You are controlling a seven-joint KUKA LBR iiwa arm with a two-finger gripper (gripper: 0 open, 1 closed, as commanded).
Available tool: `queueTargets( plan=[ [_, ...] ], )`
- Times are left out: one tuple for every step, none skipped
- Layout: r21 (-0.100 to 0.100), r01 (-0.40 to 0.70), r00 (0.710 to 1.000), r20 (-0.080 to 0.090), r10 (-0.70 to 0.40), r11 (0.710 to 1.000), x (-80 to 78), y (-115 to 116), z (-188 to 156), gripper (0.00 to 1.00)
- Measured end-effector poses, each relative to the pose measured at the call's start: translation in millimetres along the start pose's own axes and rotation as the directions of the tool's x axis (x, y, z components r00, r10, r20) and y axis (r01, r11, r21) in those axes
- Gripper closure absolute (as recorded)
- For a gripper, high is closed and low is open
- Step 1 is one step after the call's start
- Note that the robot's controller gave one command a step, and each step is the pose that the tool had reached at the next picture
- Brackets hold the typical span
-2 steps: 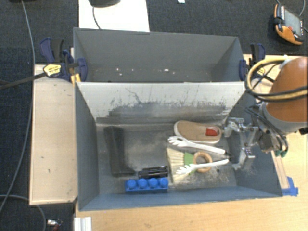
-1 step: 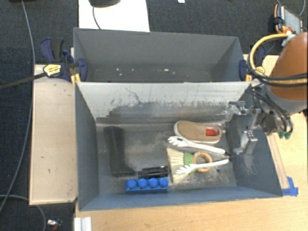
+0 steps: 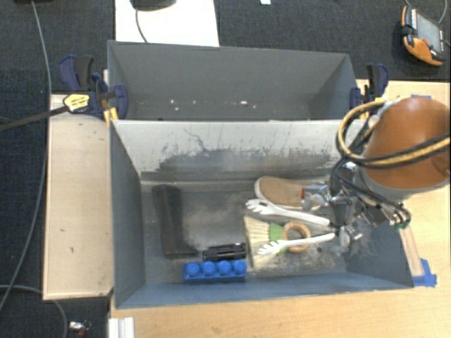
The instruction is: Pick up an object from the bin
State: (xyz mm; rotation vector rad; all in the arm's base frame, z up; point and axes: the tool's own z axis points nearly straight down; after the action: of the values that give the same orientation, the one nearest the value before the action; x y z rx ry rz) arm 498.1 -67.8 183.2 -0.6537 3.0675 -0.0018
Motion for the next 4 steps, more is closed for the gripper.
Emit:
queueTargets(
  plan=[
    [-0.002, 0.041, 0.999, -0.001, -0.041, 0.999, -4.7, -5.7, 24.4, 0.00],
    [-0.002, 0.449, 0.894, 0.000, -0.449, 0.894, -9.4, 5.1, 75.5, 0.00],
    [0.006, 0.553, 0.833, 0.005, -0.553, 0.833, 0.1, -5.2, 113.0, 1.00],
    [0.006, 0.555, 0.832, 0.005, -0.555, 0.832, 0.1, -5.2, 113.0, 1.00]
  ],
)
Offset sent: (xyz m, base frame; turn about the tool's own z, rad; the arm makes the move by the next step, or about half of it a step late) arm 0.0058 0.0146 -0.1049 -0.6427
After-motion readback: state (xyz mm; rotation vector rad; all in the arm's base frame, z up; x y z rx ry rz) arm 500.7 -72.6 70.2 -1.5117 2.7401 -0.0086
